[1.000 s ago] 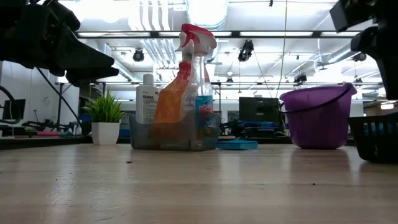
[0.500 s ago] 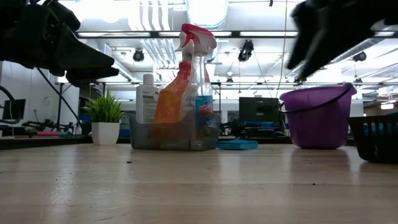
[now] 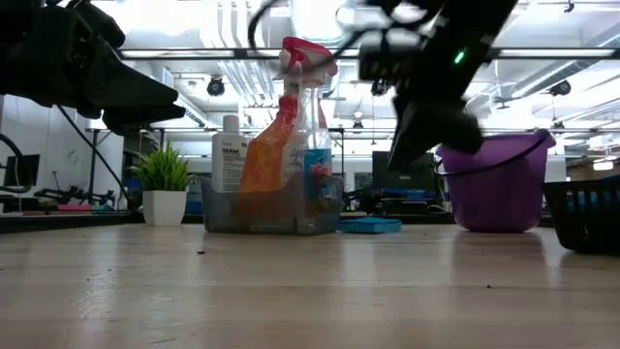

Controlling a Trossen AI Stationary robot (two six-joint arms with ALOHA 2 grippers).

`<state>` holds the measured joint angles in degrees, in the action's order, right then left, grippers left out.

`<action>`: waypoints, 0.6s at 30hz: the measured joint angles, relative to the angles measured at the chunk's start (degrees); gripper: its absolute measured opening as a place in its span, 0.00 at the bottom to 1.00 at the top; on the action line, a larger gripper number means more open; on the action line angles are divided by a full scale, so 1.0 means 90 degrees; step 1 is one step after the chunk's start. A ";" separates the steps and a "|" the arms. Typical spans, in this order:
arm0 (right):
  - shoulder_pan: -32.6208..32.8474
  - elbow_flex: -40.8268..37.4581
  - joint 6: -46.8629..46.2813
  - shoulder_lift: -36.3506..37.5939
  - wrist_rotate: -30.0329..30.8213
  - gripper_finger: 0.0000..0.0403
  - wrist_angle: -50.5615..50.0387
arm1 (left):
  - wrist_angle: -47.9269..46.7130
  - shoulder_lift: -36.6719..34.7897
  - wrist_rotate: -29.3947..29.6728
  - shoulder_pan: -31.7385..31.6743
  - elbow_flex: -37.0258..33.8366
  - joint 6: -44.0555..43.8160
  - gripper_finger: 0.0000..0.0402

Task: Pick & Place Kitchen Items
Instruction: Put the blue sponge into the black basket

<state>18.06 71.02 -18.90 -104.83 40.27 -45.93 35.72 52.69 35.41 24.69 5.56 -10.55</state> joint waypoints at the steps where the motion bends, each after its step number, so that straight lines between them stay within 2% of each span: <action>1: -0.0106 0.0000 0.0112 -0.0085 0.0062 0.08 0.0061 | 0.0000 0.0000 0.0001 0.0000 0.0000 0.0000 0.57; 12: -0.1162 -0.0007 0.1442 -0.0733 0.0212 0.04 0.0913 | 0.0001 0.0000 0.0001 0.0000 0.0000 0.0005 0.57; 18: -0.1620 -0.0015 0.1771 -0.1006 0.0063 0.04 0.0978 | 0.0002 0.0000 0.0001 0.0000 0.0000 0.0005 0.57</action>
<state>3.48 70.89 -2.97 -113.89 40.84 -37.12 35.75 52.69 35.41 24.69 5.56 -10.50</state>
